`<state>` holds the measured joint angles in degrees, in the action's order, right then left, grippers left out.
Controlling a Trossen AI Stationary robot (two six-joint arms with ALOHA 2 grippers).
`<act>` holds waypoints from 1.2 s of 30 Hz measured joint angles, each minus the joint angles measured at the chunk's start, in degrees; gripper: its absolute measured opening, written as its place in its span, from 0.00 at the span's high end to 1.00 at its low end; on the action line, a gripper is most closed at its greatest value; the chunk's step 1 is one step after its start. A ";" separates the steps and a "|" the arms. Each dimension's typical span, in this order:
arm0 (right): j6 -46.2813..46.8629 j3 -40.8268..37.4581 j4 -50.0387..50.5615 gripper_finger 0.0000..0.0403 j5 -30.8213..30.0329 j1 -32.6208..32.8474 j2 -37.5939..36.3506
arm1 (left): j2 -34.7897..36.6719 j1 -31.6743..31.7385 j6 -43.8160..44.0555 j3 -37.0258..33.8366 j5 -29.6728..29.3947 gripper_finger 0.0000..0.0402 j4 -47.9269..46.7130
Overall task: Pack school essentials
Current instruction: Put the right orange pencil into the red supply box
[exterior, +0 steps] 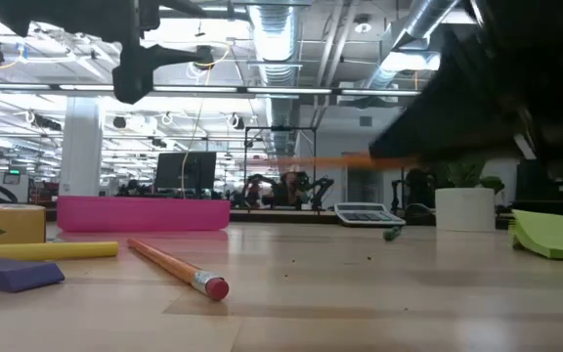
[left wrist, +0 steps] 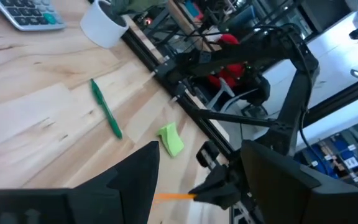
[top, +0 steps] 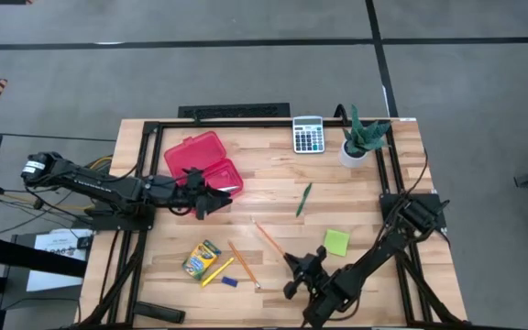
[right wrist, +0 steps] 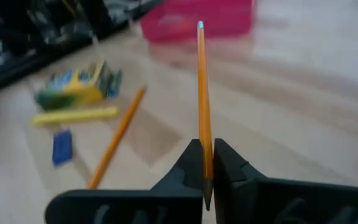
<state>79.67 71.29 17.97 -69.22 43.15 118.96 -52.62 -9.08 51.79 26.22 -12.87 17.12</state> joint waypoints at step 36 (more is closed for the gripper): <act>-56.19 0.20 -27.90 0.97 6.17 -18.21 -16.52 | -12.20 1.57 -0.29 0.20 -6.17 0.31 22.72</act>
<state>23.49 71.48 -9.92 -63.06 24.94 102.43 -64.82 -7.51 51.51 26.41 -19.04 39.84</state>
